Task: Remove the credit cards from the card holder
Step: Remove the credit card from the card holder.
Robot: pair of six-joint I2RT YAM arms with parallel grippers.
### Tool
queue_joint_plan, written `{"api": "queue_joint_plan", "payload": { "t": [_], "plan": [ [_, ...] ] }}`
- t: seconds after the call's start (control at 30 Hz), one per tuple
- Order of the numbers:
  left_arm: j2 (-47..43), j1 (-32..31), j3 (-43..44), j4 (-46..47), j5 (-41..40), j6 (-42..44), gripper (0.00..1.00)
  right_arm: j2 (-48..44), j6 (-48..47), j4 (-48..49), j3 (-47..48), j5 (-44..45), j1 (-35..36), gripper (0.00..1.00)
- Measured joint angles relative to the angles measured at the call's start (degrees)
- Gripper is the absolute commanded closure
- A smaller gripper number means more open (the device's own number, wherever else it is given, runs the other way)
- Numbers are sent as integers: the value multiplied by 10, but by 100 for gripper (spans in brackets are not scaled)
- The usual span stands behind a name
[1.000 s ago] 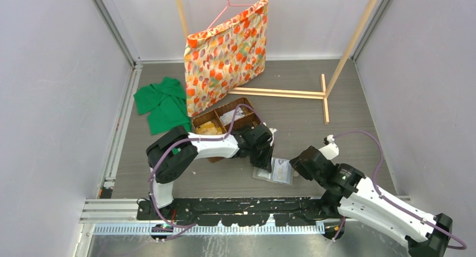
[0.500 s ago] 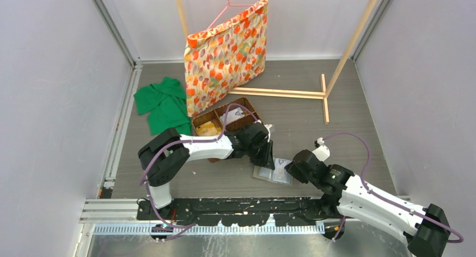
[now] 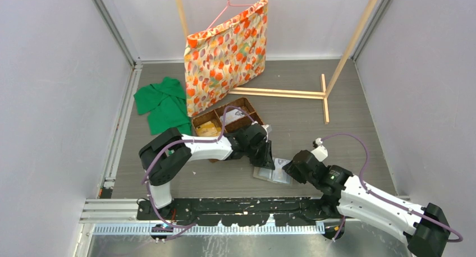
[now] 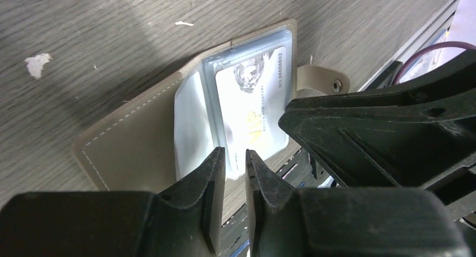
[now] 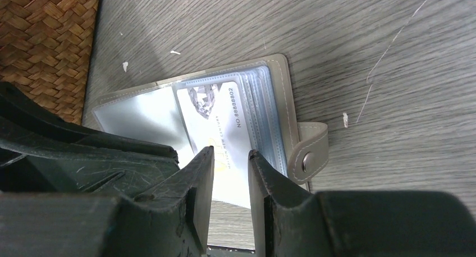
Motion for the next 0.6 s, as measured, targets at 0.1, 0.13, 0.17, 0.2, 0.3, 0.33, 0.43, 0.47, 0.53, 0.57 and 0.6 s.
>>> {"api": "queue_joint_plan", "payload": {
  "t": [0.1, 0.13, 0.17, 0.2, 0.3, 0.33, 0.43, 0.47, 0.53, 0.57, 0.6],
  "plan": [
    [5, 3, -4, 3, 0, -3, 74, 7, 0, 7, 0, 0, 0, 66],
    [7, 3, -5, 6, 0, -4, 73, 8, 0, 8, 0, 0, 0, 66],
    [8, 5, -8, 9, 0, -7, 72, 8, 0, 11, -1, 0, 0, 66],
    [9, 6, -10, 10, 1, -10, 70, 11, 0, 13, -2, 0, 0, 66],
    [9, 7, -14, 16, 1, -14, 67, 11, 1, 22, -8, -1, 0, 66],
    [9, 8, -16, 21, 1, -15, 66, 11, 1, 26, -9, -1, 0, 66],
    [9, 11, -21, 31, 3, -16, 67, 17, 2, 37, -11, -3, 0, 66],
    [9, 12, -24, 34, 3, -16, 67, 21, 2, 42, -12, -4, 0, 66],
    [9, 14, -29, 39, 4, -17, 69, 26, 3, 53, -14, -5, 0, 66],
    [9, 14, -31, 40, 5, -17, 69, 29, 4, 60, -15, -7, 0, 67],
    [9, 14, -31, 41, 5, -18, 70, 31, 5, 66, -16, -7, 0, 67]
  ]
}}
